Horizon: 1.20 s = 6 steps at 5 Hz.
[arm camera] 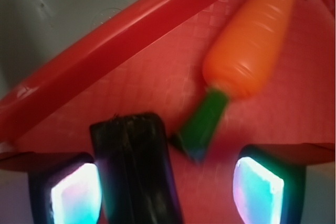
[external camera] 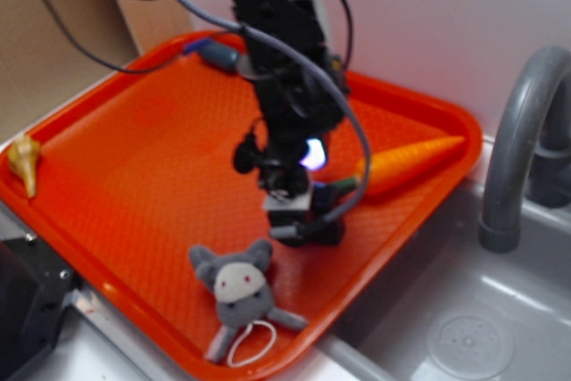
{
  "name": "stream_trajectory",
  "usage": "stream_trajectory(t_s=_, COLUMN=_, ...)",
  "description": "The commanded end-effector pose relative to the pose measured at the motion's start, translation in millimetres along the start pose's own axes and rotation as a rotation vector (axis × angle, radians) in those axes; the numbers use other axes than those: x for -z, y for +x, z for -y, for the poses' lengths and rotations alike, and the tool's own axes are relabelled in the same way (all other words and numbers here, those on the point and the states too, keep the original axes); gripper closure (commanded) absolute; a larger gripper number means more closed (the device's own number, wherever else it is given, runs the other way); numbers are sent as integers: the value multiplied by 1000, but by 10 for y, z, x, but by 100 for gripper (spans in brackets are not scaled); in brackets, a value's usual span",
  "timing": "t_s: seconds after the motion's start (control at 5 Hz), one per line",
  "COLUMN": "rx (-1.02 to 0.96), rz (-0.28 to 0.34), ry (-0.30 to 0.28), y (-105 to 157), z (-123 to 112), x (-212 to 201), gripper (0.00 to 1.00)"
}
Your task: Grab the black box.
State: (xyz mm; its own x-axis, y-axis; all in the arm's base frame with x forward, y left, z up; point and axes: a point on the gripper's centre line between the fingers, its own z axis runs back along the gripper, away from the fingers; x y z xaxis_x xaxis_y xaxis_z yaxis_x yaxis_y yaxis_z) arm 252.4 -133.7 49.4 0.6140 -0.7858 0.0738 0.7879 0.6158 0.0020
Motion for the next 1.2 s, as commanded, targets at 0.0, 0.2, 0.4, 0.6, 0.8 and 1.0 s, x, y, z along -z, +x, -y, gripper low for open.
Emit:
stream_trajectory(t_s=0.0, rx=106, rz=-13, ry=3, y=-41, z=198, x=21, gripper=0)
stream_trajectory(t_s=0.2, rx=78, rz=-11, ry=1, y=-82, z=216, x=5, gripper=0)
stream_trajectory(t_s=0.4, rx=35, rz=17, ry=6, y=-69, z=251, x=-45, gripper=100)
stream_trajectory(t_s=0.6, rx=35, rz=26, ry=10, y=-38, z=254, x=-40, gripper=100)
stream_trajectory(t_s=0.8, rx=28, rz=53, ry=9, y=30, z=237, x=7, gripper=100)
stream_trajectory(t_s=1.0, rx=-111, rz=22, ry=49, y=-121, z=104, x=-127, gripper=100)
